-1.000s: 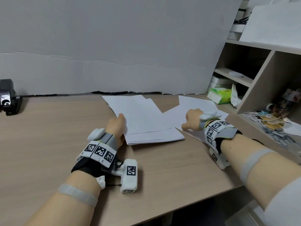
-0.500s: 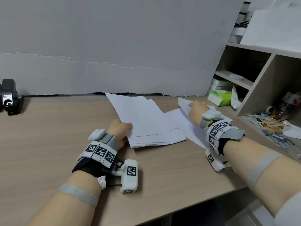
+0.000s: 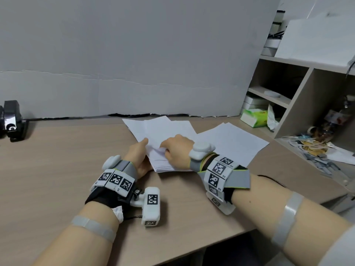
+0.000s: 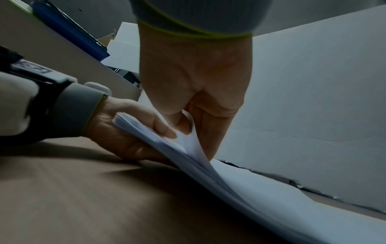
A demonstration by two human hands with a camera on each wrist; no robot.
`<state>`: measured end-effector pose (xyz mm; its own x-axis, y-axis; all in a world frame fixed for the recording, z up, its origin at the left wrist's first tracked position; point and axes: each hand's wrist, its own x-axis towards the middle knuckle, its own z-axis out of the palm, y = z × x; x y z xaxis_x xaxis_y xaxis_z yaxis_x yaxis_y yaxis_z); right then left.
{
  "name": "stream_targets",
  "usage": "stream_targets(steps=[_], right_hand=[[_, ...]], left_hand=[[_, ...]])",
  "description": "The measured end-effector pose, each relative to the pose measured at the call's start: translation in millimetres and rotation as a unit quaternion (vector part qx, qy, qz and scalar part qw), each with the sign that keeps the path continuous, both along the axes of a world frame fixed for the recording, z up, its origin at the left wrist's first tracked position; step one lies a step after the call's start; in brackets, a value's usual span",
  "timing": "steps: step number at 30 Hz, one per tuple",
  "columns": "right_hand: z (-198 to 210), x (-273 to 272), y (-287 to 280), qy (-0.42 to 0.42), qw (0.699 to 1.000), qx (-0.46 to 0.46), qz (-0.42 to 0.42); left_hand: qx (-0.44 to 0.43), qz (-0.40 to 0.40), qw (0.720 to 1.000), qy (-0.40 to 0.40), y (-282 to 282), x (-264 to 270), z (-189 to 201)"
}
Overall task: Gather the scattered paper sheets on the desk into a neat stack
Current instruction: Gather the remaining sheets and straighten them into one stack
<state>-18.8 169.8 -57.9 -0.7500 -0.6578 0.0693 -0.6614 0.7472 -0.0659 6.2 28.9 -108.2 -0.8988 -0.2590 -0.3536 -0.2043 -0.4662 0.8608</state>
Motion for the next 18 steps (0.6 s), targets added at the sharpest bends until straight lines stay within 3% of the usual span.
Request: stream_targets(steps=[2, 6, 8, 12, 14, 18], right_hand=[[-4, 1, 0, -0.026, 1.0, -0.009, 0.006], [7, 3, 8, -0.133, 0.991, -0.01, 0.021], [16, -1, 16, -0.172, 0.984, -0.056, -0.01], [24, -29, 38, -0.087, 0.978, -0.134, -0.132], [24, -46, 55, -0.049, 0.97, -0.114, -0.209], [18, -64, 88, -0.059, 0.943, -0.06, -0.323]], left_hand=[[0.006, -0.024, 1.0, -0.005, -1, -1, 1], [-0.085, -0.029, 0.995, -0.032, -1, -1, 1], [-0.108, -0.022, 0.993, -0.031, 1, 1, 3], [-0.101, 0.009, 0.995, -0.006, 3, 3, 1], [-0.116, 0.028, 0.993, 0.007, 2, 1, 0], [-0.162, 0.081, 0.983, 0.036, -5, 0, 3]])
